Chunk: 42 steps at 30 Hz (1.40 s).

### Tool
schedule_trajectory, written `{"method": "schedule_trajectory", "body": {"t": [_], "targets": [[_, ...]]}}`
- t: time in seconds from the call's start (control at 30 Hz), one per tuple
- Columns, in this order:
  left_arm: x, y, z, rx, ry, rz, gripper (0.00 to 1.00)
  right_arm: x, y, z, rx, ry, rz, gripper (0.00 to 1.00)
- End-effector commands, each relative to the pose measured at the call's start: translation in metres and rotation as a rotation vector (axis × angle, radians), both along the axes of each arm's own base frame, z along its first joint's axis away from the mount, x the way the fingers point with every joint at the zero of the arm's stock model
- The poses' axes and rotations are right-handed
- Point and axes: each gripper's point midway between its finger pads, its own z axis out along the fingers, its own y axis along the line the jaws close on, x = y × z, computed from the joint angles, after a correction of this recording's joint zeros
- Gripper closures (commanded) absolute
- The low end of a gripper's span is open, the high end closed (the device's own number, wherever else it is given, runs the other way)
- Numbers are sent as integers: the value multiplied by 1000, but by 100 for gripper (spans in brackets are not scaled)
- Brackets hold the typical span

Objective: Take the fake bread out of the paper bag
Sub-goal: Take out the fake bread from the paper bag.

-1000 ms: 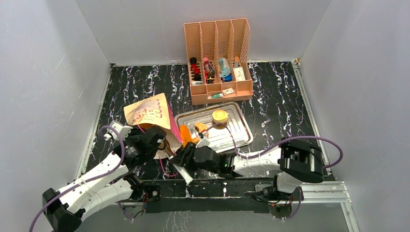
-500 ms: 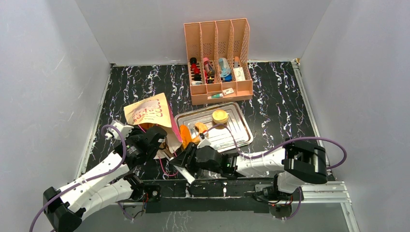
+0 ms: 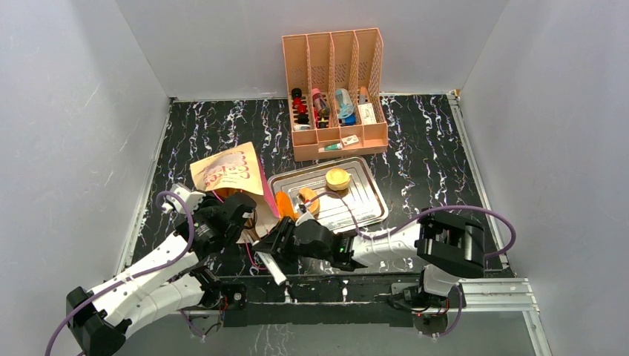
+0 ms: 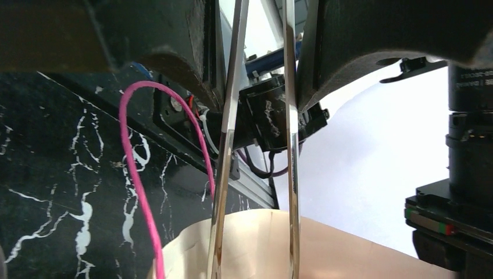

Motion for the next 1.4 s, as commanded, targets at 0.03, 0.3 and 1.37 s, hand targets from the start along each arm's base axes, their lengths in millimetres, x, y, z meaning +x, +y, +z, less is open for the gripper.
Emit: {"method": "schedule_trajectory", "body": {"t": [0.03, 0.3, 1.37], "targets": [[-2, 3, -5, 7, 3, 2, 100, 2, 24, 59, 197, 11, 23, 58], [-3, 3, -9, 6, 9, -3, 100, 3, 30, 53, 221, 71, 41, 58], [3, -5, -15, 17, 24, -44, 100, 27, 50, 45, 305, 118, 130, 55]]}}
